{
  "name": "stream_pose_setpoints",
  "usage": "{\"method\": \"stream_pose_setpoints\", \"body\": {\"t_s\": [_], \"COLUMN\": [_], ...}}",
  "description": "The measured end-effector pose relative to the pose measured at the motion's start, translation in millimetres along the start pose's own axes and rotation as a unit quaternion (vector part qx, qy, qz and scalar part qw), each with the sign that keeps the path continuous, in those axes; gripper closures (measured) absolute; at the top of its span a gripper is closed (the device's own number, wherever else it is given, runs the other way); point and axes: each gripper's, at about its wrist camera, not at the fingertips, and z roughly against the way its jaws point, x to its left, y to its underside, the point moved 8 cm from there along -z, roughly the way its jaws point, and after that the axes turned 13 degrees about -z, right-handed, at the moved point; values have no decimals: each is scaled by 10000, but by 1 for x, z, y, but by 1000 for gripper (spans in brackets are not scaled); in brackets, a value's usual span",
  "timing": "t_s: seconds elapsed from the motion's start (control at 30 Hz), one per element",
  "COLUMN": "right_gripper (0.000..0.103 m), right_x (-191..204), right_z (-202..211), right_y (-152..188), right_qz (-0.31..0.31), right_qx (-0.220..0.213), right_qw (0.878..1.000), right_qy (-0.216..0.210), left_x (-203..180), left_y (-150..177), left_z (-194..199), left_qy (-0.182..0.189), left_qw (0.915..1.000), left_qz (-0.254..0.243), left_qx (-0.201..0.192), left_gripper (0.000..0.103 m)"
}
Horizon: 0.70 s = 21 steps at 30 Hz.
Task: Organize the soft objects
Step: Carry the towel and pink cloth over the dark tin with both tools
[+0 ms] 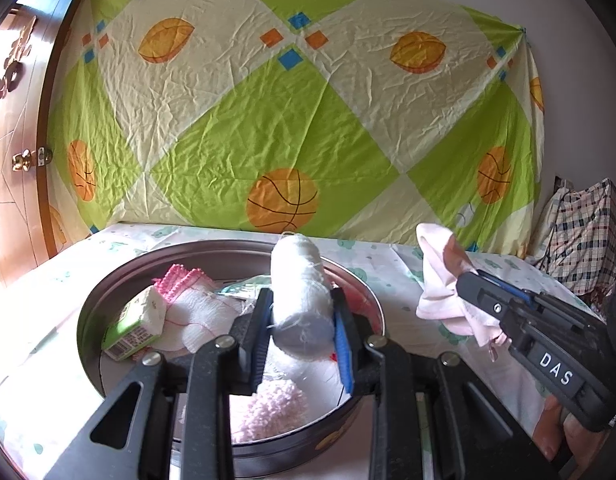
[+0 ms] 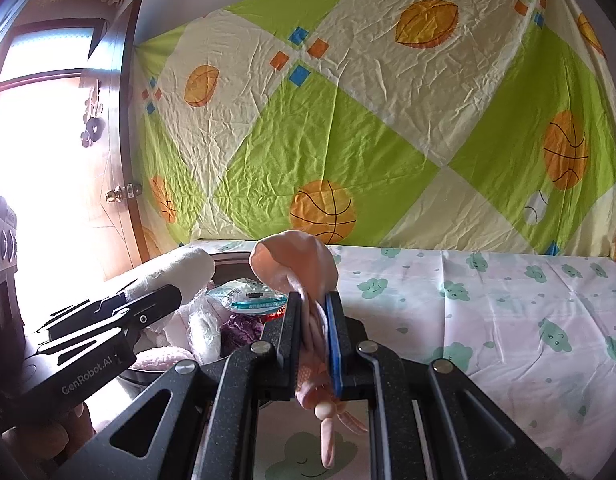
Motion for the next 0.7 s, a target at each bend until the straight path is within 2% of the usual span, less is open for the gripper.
{"method": "stream_pose_setpoints", "body": {"t_s": [0.23,0.4,0.7], "right_gripper": [90,90,90], "right_x": [12,27,57], "right_z": [-12,-23,-63], "right_y": [1,-11,-37], "right_qz": [-30,7,309], "right_qx": [167,261,486], "right_qw": [9997,9991,9974], "right_qy": [-162,-341,-425], "left_x": [14,32,67], "left_y": [0,-6,-12], "left_z": [3,3,-23], "left_qy": [-68,-182,-166], "left_qw": [10000,9997,9967], "left_qz": [-31,-92,-169], "left_qx": [59,168,780], "left_gripper": [76,76,76]}}
